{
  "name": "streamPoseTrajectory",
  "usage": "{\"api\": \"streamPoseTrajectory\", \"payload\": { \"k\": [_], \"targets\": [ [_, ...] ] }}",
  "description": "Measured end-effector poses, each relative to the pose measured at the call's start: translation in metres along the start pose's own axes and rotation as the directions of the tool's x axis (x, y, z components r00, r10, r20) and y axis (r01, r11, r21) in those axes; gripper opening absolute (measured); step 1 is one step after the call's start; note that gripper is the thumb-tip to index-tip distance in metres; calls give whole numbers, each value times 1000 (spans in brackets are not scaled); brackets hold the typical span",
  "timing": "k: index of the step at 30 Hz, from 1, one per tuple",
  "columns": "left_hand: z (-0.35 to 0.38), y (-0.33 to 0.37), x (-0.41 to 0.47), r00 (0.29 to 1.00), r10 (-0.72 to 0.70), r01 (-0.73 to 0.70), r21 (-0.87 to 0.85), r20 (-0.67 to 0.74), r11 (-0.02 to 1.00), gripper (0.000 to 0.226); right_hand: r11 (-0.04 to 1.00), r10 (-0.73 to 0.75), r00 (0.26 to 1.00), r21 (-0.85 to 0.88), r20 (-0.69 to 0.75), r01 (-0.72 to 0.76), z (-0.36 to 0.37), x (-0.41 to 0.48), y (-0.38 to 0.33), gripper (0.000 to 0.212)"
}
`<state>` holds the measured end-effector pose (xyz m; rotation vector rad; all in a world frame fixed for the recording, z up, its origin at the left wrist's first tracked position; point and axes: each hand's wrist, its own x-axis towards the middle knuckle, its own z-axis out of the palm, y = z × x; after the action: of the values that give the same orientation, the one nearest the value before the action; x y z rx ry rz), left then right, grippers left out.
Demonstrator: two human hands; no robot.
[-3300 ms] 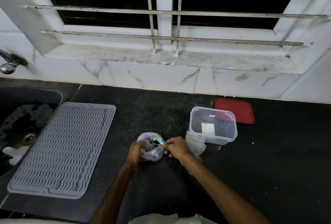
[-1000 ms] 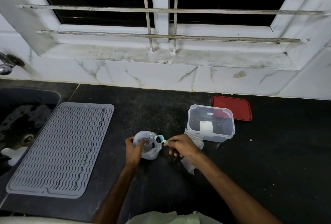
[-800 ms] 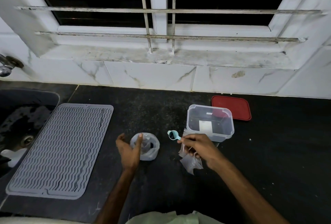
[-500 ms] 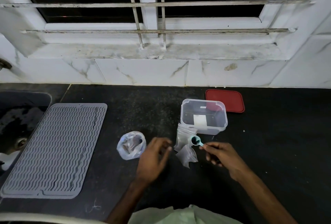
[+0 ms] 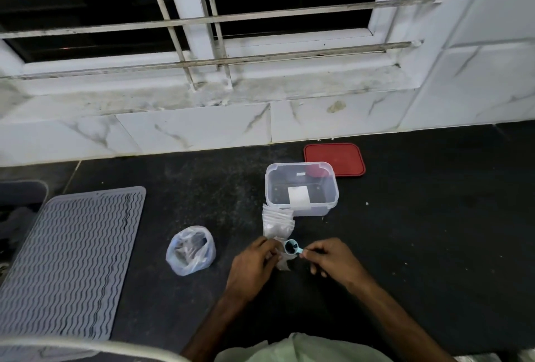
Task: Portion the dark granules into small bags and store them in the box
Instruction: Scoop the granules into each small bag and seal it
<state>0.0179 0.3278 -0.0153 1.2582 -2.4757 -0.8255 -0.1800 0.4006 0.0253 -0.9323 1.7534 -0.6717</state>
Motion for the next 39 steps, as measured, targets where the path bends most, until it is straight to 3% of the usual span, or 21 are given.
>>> {"api": "streamPoseTrajectory", "payload": {
  "k": [3, 6, 9, 17, 28, 32, 39],
  "targets": [
    [3, -2, -3, 1000, -13, 14, -105, 14, 994, 12, 968, -112, 993, -231, -36, 101, 4, 4, -4, 14],
    [4, -6, -6, 996, -85, 78, -301, -10, 951, 18, 815, -289, 953, -545, -91, 195, 9, 7, -8, 16],
    [1, -6, -6, 984, -174, 142, -454, -30, 880, 18, 715, -388, 919, -650, -63, 257, 15, 11, -5, 22],
    [1, -7, -10, 973, -228, 175, -526, -37, 832, 17, 894, -332, 913, -390, -239, 223, 19, 11, -6, 19],
    [-2, -8, -6, 960, -277, 212, -573, -27, 791, 15, 906, -322, 922, -351, -213, 236, 21, 19, -3, 22],
    [-3, -5, -7, 960, -279, 213, -569, -30, 794, 14, 937, -296, 926, -257, -233, 235, 20, 26, 2, 17],
    [-5, -4, -6, 962, -273, 231, -456, -27, 859, 14, 958, -66, 970, 256, -236, 128, 16, 26, 2, 9]
  ]
}}
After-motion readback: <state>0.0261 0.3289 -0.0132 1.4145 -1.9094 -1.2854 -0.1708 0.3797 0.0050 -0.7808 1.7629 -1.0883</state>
